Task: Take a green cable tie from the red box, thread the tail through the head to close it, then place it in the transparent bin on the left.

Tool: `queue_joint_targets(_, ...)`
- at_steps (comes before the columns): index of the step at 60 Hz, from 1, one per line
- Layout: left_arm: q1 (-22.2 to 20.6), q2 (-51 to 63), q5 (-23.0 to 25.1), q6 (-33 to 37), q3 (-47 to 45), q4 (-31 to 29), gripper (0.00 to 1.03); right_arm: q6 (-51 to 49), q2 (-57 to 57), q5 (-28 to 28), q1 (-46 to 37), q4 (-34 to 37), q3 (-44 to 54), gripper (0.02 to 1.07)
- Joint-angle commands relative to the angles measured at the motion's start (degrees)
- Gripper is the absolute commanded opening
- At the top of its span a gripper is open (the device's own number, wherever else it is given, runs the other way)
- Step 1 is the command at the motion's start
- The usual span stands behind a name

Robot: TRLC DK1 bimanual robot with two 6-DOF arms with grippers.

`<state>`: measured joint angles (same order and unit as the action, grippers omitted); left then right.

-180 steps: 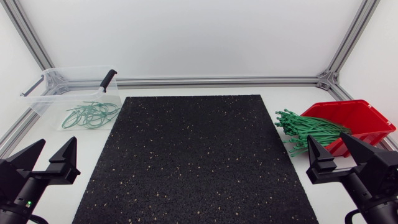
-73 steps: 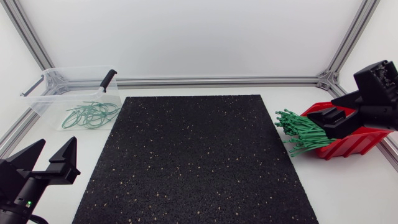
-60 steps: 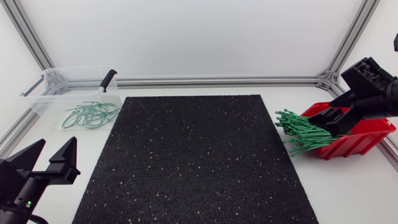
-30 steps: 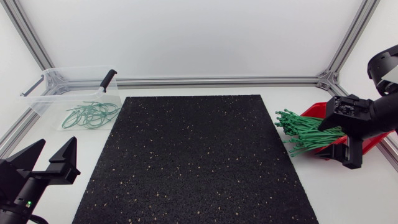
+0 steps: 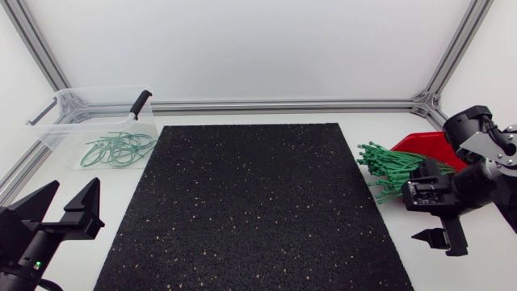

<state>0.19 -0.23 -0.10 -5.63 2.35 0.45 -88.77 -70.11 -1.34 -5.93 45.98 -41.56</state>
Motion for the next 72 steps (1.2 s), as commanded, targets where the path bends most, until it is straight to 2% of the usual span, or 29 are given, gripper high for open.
queue_joint_targets(1,-0.45,-0.3,0.01,-0.88,-2.26,-1.15,0.99,-1.49,-1.09,1.34,1.1,-1.59,1.48,0.97)
queue_joint_targets(24,-0.71,-0.3,0.1,-0.88,-2.26,-1.15,0.99,-1.32,-7.5,3.37,1.45,-7.39,-0.36,0.97)
queue_joint_targets(51,-1.77,-0.3,0.1,-0.79,-2.26,-1.15,0.99,-0.88,-9.26,3.54,1.72,-7.74,-4.23,0.97)
queue_joint_targets(72,-1.86,-0.3,0.01,-0.79,-2.26,-1.15,0.99,-0.88,-10.05,4.16,1.72,-7.66,-2.91,0.97)
